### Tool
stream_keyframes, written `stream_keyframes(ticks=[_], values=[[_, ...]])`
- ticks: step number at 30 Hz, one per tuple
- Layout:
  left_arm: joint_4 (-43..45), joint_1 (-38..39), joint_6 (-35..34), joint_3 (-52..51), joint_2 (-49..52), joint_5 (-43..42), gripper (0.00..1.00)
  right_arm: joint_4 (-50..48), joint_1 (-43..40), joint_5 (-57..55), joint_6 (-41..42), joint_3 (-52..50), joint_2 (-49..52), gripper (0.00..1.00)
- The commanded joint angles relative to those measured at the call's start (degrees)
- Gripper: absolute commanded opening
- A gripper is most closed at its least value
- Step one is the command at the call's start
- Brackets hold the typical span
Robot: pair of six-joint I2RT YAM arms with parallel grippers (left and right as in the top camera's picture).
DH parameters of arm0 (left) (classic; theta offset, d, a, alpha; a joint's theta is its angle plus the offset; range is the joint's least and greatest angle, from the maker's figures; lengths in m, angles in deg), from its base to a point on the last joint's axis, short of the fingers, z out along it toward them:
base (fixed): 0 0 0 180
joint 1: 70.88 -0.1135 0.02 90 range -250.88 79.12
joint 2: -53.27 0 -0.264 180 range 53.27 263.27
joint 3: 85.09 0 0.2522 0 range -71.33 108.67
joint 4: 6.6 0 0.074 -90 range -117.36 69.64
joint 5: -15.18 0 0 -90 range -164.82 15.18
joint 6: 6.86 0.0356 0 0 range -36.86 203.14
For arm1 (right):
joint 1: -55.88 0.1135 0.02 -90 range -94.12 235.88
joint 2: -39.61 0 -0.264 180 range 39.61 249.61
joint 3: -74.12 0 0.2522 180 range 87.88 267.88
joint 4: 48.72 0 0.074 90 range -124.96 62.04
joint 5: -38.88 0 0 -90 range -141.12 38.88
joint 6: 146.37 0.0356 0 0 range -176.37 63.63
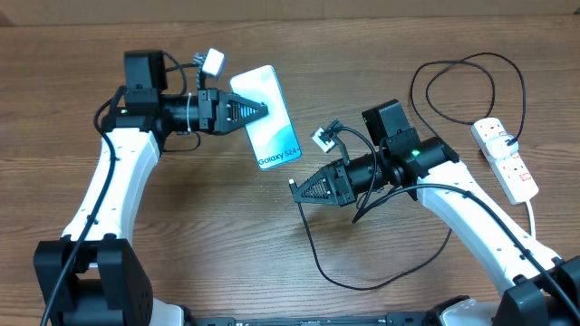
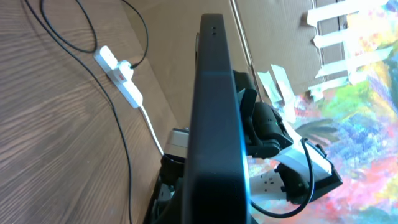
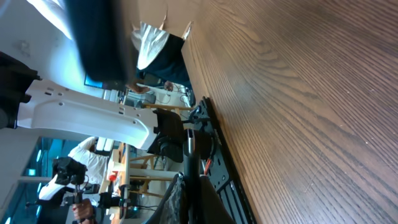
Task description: Plug charger to phone and switch on socket
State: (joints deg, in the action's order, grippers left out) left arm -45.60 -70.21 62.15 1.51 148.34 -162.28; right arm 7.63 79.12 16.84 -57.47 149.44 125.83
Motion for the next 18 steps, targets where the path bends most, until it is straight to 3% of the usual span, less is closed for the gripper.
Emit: stream_keyframes(ticks=[1,18], values=[[0.0,1.1,1.3,1.0,-0.6,-2.0,0.04,-0.6,-0.1,-0.5,0.7,1.2,-0.2,0.04],[0.0,1.3,2.2,1.0,-0.6,-1.9,0.04,2.1,-0.8,-2.3,0.9,7.0,-0.2,0.04]])
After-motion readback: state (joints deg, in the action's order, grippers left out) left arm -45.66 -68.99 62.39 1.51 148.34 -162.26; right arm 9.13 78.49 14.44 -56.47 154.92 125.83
